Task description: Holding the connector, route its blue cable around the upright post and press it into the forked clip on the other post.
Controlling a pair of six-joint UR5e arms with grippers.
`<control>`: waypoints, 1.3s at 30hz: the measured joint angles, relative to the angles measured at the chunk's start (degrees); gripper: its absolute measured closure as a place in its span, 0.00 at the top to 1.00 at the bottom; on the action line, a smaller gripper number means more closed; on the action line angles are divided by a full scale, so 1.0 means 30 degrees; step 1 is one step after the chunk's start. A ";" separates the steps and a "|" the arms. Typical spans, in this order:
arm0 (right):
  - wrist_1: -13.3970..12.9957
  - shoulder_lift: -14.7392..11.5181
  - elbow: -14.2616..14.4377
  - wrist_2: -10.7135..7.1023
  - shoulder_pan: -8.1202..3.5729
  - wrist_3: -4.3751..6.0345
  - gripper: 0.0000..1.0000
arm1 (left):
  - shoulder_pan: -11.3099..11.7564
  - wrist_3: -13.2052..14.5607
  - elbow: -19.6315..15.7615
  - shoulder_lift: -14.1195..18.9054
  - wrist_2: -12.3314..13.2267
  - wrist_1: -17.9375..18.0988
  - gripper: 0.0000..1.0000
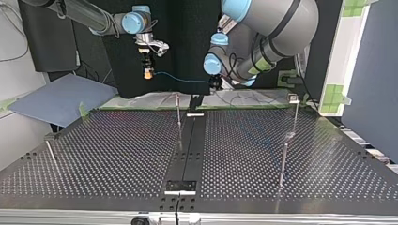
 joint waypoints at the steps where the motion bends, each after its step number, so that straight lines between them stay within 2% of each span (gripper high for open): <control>1: 0.0001 0.0003 0.0001 0.0000 0.0000 -0.0003 0.02 | -0.0015 -0.0148 0.0001 -0.0019 0.0145 -0.0001 0.99; 5: 0.0018 0.0000 0.0005 0.0010 0.0002 -0.0019 0.02 | -0.0136 -0.0837 0.0012 -0.0034 0.0835 0.0102 0.99; 12: 0.0029 0.0009 0.0002 0.0027 -0.0028 -0.0080 0.02 | -0.0074 -0.2131 0.0019 -0.0032 0.2130 0.1075 0.99; 22: 0.0308 -0.0003 -0.0132 -0.0035 -0.0334 -0.0205 0.02 | 0.0005 -0.3688 0.0013 -0.0025 0.3688 0.2451 0.99; 33: 0.1059 -0.0001 -0.0346 -0.0184 -0.0531 -0.0851 0.02 | 0.0038 -0.5452 0.0007 -0.0023 0.5428 0.3187 0.99; 36: 0.1284 0.0007 -0.0346 -0.0200 -0.0564 -0.1050 0.02 | 0.0046 -0.5909 0.0007 -0.0023 0.5508 0.3327 0.99; 39: 0.1535 0.0006 -0.0351 -0.0204 -0.0610 -0.1355 0.02 | 0.0045 -0.6405 0.0007 -0.0023 0.5221 0.3469 0.99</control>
